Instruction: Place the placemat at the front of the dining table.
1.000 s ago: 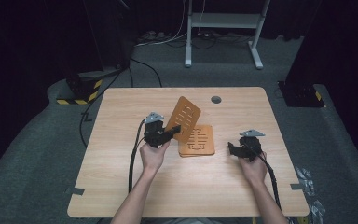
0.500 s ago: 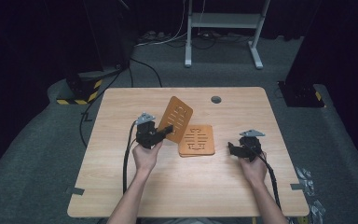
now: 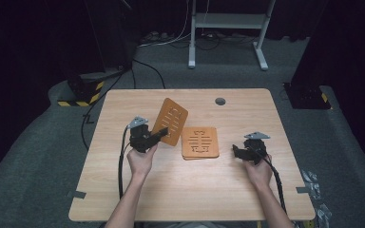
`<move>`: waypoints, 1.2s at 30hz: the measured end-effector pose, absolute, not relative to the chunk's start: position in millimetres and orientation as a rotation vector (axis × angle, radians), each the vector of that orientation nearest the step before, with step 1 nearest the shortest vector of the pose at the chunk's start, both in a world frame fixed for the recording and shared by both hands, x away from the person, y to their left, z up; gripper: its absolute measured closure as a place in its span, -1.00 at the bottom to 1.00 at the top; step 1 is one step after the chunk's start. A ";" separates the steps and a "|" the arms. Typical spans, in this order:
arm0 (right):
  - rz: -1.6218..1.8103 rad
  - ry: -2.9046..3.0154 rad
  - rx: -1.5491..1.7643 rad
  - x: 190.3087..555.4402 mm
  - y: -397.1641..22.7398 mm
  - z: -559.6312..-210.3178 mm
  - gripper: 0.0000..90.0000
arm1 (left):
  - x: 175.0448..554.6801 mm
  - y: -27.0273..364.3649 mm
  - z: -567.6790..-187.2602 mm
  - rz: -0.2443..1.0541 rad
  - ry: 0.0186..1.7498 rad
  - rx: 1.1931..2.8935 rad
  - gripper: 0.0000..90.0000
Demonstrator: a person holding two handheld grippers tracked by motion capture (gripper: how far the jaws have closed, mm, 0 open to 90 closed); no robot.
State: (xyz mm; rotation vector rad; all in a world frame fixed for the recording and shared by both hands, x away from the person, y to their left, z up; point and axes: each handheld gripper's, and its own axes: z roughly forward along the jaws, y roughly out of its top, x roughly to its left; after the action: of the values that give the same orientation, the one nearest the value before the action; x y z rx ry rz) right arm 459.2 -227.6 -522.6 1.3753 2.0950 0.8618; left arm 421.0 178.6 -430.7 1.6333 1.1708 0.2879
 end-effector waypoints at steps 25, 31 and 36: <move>0.864 2.092 1.386 458.8 -227.1 -522.7 -0.43 | 407.0 221.6 -435.0 0.339 1.247 1.568 0.91; 0.864 2.092 1.386 458.8 -227.1 -522.8 -0.43 | 405.6 229.3 -438.6 0.348 1.273 1.555 0.91; 0.864 2.092 1.386 458.8 -227.1 -522.8 -0.43 | 404.6 233.9 -440.2 0.357 1.288 1.555 0.91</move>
State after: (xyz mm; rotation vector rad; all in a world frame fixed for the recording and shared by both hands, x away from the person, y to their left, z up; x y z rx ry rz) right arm 458.8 -227.1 -522.8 1.3860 2.0922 0.8643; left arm 404.6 233.9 -440.2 1.5552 1.2881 0.3571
